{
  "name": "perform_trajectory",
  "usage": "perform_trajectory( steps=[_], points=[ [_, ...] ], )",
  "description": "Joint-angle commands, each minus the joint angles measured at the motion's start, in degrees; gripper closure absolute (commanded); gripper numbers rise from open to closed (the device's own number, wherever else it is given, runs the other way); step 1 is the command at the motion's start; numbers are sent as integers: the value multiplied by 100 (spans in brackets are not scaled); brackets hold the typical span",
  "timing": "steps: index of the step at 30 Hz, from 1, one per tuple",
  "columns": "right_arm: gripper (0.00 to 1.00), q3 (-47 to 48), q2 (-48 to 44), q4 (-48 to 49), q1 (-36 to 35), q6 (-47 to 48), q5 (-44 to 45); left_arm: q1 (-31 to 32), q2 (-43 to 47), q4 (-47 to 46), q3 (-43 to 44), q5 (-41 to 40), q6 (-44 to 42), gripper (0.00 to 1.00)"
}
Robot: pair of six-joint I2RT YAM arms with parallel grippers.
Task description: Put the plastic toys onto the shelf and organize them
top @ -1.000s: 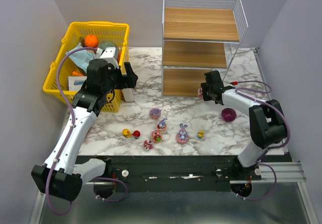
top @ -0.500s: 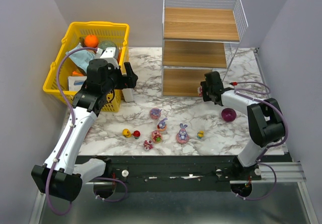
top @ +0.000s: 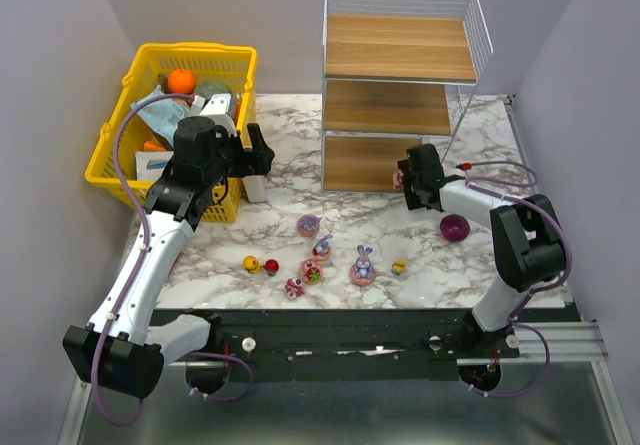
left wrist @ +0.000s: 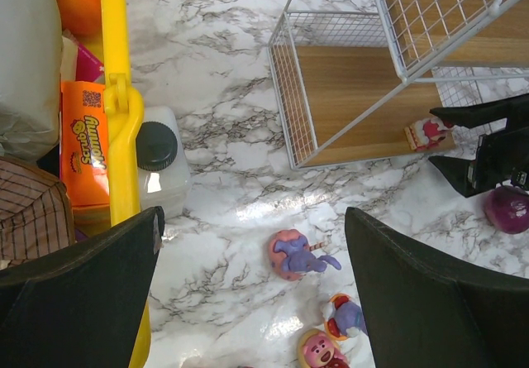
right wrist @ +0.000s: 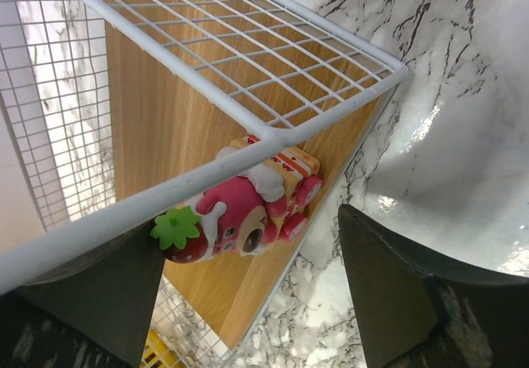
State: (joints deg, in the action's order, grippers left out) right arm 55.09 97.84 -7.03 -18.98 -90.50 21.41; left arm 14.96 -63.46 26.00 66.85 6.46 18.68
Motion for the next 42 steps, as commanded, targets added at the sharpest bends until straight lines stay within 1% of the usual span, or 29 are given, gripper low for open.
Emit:
perform_trajectory(
  steps=[1, 7, 10, 14, 19, 22, 24, 26, 29, 30, 32, 35, 38, 41, 42],
  points=[
    [8, -16, -63, -62, 140, 208, 320, -46, 36, 10, 83, -13, -48, 1],
    [4, -191, -327, 201, 140, 296, -48, -46, 88, 2, 12, -13, -22, 1],
    [4, -419, -519, 570, 140, 585, -408, -46, 150, -7, -23, -48, -13, 1],
    [4, -841, -818, 1132, 132, 805, -664, -46, 220, -7, -75, -110, 74, 1],
    [4, -1070, -1109, 1239, 114, 1078, -980, -46, 290, 19, -120, -57, 119, 1],
    [4, -1123, -1390, 1055, 97, 1254, -1279, -46, 343, 54, -137, -40, 119, 1],
    [4, -1088, -1653, 739, 53, 1412, -1542, -46, 370, 89, -120, 39, 119, 1],
    [4, -1044, -1838, 144, 18, 1534, -1753, -46, 387, 116, -111, 66, 145, 1],
    [5, -1088, -2242, -420, -62, 1605, -2051, -46, 431, 116, -137, 75, 136, 1],
    [5, -1184, -2330, -535, -70, 1597, -2105, -46, 457, 107, -172, 110, 136, 1],
    [6, -1290, -2577, -712, -88, 1614, -2482, -46, 519, 90, -207, 215, 110, 1],
    [7, -1387, -2735, -747, -211, 1798, -2834, -46, 589, 11, -304, 540, 127, 1],
    [8, -1194, -2648, -783, -518, 1974, -3010, -46, 616, -51, -383, 760, 171, 1],
    [8, -896, -2577, -783, -1018, 1983, -2854, -46, 642, -42, -445, 822, 233, 1],
    [8, -799, -2542, -783, -1281, 2018, -2792, -46, 651, -25, -453, 822, 259, 1]
  ],
)
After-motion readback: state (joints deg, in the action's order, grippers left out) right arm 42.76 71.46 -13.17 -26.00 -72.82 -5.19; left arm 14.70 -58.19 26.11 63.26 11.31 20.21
